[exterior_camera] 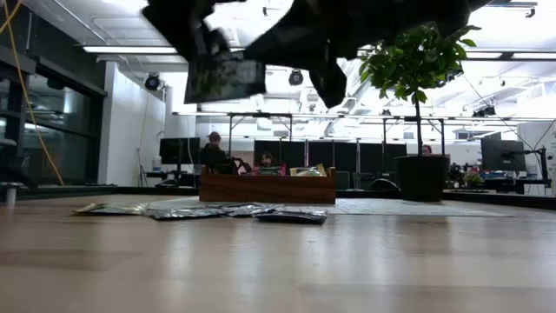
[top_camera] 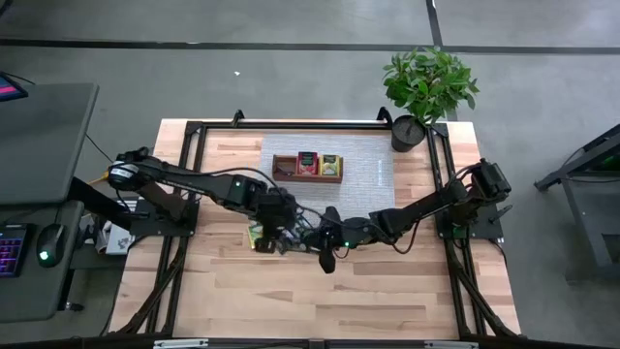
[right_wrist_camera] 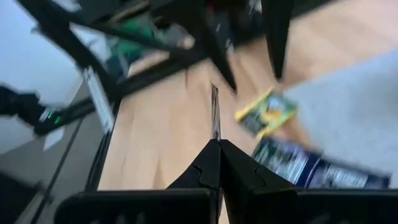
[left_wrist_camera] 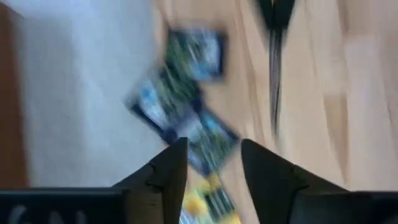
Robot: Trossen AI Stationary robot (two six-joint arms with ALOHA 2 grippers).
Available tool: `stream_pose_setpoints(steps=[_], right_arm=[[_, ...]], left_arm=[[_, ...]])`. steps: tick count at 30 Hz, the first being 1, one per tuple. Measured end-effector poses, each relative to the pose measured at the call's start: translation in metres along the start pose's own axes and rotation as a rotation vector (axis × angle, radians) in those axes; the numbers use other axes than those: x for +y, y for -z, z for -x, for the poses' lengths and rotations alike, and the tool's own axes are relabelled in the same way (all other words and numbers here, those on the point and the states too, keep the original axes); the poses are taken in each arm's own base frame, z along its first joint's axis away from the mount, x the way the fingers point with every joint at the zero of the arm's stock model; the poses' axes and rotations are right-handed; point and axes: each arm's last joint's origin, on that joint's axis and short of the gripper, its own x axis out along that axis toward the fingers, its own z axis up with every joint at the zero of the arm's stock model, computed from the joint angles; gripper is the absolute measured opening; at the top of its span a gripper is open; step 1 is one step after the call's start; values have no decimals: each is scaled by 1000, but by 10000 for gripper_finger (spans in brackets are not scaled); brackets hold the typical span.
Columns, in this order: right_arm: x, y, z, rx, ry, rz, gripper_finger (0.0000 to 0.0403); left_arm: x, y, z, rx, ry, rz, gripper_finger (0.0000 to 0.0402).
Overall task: Pick & Place Tea
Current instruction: Put the purple tea bag into the left section of the wooden organizer
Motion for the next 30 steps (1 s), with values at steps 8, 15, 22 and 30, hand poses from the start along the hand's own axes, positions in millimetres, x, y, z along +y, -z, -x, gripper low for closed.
stream_pose_setpoints(steps=[8, 15, 22, 30], right_arm=[[10, -26, 16, -198, 40, 77, 0], [20, -65, 46, -432, 56, 147, 0], [25, -104, 81, -657, 41, 228, 0], [29, -133, 101, -795, -1, 303, 0]], left_arm=[[5, 24, 61, -159, -155, 13, 163], [6, 46, 107, -451, -191, 54, 163], [5, 36, 135, -819, -190, 43, 163], [5, 15, 141, -1019, -213, 4, 163]])
